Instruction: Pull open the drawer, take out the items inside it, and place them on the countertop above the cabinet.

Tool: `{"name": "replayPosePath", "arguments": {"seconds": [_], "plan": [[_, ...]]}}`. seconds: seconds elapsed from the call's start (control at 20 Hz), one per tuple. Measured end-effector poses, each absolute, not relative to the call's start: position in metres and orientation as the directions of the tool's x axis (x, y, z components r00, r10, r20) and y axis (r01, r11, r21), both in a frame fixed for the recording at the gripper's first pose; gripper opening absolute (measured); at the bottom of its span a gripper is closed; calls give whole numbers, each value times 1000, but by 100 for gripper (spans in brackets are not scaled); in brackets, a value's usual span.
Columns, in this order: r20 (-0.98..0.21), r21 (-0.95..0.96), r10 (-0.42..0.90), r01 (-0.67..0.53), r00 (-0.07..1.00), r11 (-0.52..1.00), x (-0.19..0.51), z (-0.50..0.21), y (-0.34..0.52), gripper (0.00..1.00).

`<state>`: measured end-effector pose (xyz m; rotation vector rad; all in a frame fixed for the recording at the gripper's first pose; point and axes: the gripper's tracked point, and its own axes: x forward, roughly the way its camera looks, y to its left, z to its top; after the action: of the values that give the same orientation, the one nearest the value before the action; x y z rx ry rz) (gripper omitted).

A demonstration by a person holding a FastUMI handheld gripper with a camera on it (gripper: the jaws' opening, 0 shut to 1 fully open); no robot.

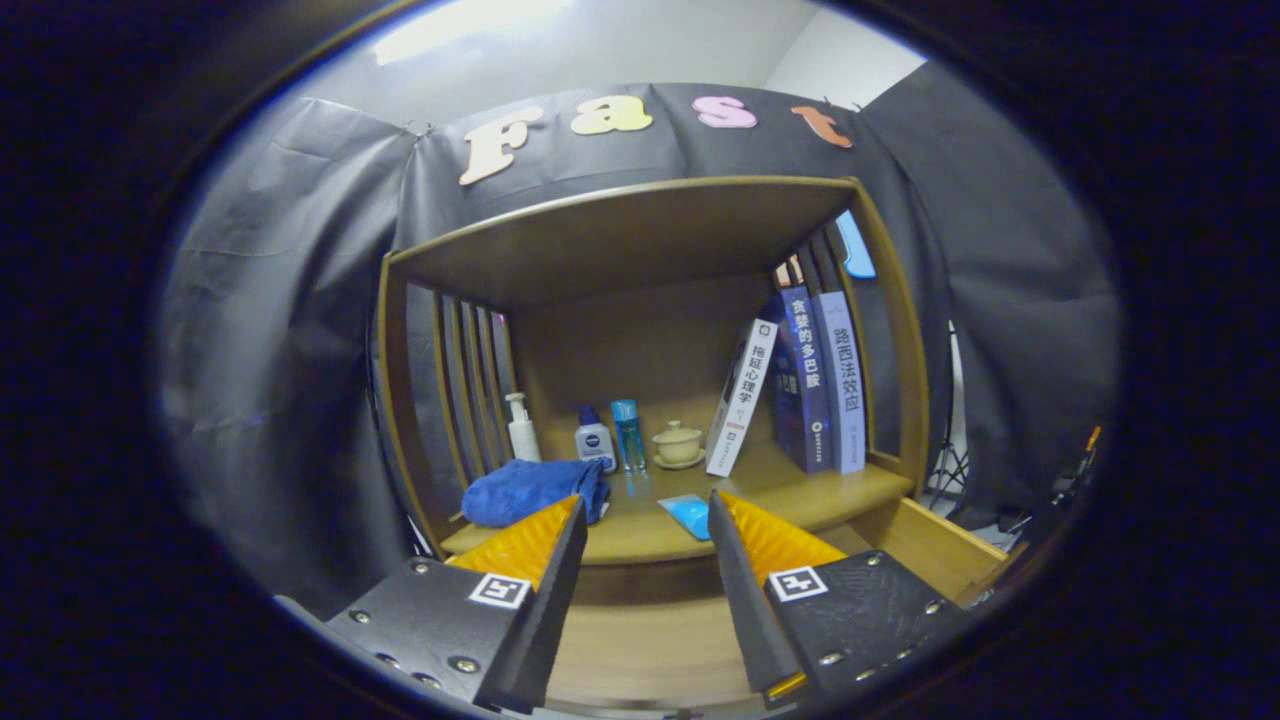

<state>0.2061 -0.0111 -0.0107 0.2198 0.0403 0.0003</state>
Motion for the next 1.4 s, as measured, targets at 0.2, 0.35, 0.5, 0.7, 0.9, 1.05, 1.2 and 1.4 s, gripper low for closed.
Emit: {"name": "replayPosePath", "arguments": {"seconds": [0.2, 0.35, 0.5, 0.7, 0.9, 1.05, 1.2, 1.4], "plan": [[-115, 250, 61, -31, 992, 968, 262, -33, -18, 72], [-190, 252, 117, -67, 975, 965, 299, -58, -13, 72], [-246, 236, 120, -61, 962, 970, 321, -75, -14, 72], [-242, 223, 82, -27, 967, 975, 331, -78, -29, 72], [-339, 217, 93, -18, 936, 976, 340, -105, -37, 72], [-388, 182, 76, -5, 919, 983, 343, -118, -44, 65], [-395, 160, 71, -8, 916, 987, 341, -119, -44, 44], [-415, 115, 49, -2, 908, 993, 323, -117, -39, 37]]}}
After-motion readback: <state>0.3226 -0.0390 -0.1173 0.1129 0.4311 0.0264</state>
